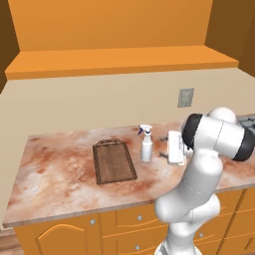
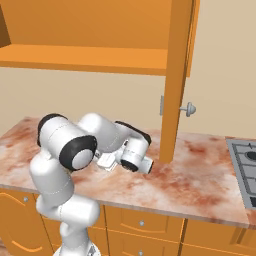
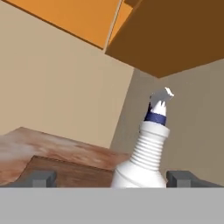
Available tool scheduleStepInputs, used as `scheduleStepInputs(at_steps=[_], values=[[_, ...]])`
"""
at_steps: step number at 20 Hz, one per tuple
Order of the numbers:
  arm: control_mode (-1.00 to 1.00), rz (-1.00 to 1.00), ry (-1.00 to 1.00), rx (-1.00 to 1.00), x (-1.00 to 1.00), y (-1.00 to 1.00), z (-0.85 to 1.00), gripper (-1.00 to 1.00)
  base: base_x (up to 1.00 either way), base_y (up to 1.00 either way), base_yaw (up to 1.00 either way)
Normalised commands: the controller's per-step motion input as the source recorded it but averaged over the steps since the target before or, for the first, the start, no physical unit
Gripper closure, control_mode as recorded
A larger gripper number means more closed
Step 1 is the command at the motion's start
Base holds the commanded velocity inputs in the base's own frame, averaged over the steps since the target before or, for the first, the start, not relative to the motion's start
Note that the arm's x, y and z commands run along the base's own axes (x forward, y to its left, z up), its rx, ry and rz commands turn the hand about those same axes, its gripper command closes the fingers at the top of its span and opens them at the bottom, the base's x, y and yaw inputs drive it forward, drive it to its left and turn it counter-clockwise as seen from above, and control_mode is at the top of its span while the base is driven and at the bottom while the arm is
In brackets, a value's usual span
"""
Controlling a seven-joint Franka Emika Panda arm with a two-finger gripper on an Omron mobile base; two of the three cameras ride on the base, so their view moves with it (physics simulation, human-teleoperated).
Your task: Grab the spray bottle from the cabinet, then place it next to the cutting board for sanitizing. Then grab the dish brush from the countertop next to the sink and place it next to the cutting board.
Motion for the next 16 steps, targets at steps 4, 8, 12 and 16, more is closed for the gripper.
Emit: scheduleStepInputs(at_steps=[4, 8, 12, 16], values=[[-1.0, -0.35, 0.17, -0.03, -0.57, -0.1, 0.7, -1.0, 0.0, 0.0, 0.0], [-1.0, -0.31, 0.24, -0.02, -0.33, -0.11, 1.0, -1.0, 0.0, 0.0, 0.0], [-1.0, -0.3, 0.25, -0.04, -0.39, -0.01, 0.98, -1.0, 0.0, 0.0, 0.0], [-1.0, -0.28, 0.6, -0.09, -0.34, -0.03, 0.5, -1.0, 0.0, 0.0, 0.0]])
